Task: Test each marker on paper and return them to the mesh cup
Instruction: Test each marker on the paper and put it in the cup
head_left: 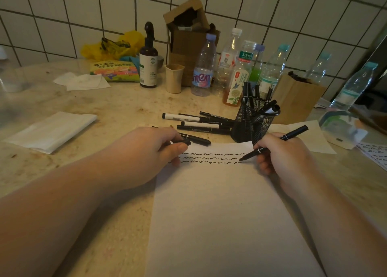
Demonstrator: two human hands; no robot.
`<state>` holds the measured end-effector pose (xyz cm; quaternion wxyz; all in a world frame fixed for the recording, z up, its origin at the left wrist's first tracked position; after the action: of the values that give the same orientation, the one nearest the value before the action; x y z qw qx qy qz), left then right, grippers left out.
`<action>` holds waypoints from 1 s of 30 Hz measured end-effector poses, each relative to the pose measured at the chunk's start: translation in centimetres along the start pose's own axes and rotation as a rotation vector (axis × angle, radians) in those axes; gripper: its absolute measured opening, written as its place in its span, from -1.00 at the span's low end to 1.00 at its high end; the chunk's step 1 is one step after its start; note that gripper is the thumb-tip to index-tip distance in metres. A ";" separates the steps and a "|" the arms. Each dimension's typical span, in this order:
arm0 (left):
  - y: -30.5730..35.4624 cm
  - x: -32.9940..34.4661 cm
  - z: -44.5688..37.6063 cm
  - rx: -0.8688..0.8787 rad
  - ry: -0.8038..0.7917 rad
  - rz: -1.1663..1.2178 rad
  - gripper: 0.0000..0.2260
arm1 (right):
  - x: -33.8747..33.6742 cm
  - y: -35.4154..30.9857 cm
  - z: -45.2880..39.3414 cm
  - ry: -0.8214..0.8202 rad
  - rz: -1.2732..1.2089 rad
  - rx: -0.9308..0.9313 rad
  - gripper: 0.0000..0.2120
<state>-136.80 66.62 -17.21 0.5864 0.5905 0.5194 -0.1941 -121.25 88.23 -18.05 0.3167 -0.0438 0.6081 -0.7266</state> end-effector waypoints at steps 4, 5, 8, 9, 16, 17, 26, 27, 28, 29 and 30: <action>0.4 -0.3 0.1 0.015 -0.004 -0.019 -0.84 | 0.7 -0.7 0.9 -0.123 -0.113 -0.089 -0.80; 0.4 -0.3 0.2 0.013 -0.009 -0.023 -0.85 | 1.1 -0.9 1.3 -0.180 -0.132 -0.117 -0.80; 0.5 -0.1 0.1 0.008 -0.013 -0.035 -0.87 | 2.4 -1.8 2.8 -0.361 -0.197 -0.182 -0.83; 0.5 0.0 0.1 0.012 -0.013 -0.033 -0.87 | 2.8 -2.0 3.3 -0.437 -0.239 -0.193 -0.85; 0.6 0.4 -0.1 0.023 -0.018 -0.007 -0.85 | 4.5 -2.3 4.8 -0.740 -0.306 -0.216 -0.67; 0.6 0.4 -0.1 0.026 -0.017 -0.005 -0.85 | 4.4 -2.4 4.9 -0.735 -0.297 -0.229 -0.66; 1.3 0.4 0.1 0.081 -0.020 0.006 -0.84 | 4.6 -2.2 5.2 -0.666 -0.164 -0.258 -0.88; 1.5 0.4 0.1 0.086 -0.025 0.001 -0.83 | 4.6 -2.1 5.3 -0.660 -0.142 -0.261 -0.88; 1.5 0.4 0.1 0.089 -0.028 -0.007 -0.82 | 4.6 -2.1 5.3 -0.652 -0.114 -0.266 -0.85; 1.6 0.4 0.1 0.087 -0.030 -0.014 -0.82 | 4.6 -2.0 5.3 -0.642 -0.082 -0.272 -0.83; 1.5 0.4 0.1 0.086 -0.027 -0.019 -0.83 | 4.7 -2.0 5.3 -0.629 -0.051 -0.280 -0.83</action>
<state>-135.37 67.06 -16.82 0.5656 0.6074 0.5083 -0.2298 -123.37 81.40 -16.38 0.4614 -0.3240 0.5732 -0.5946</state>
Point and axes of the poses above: each hand's wrist, its own z-axis away from the middle knuckle, its own x-axis out of the palm, y = z × x, the point moved 8 cm from there along -z, towards the middle knuckle, and after that the axes turned 15 degrees about x, right-handed, at the moved point
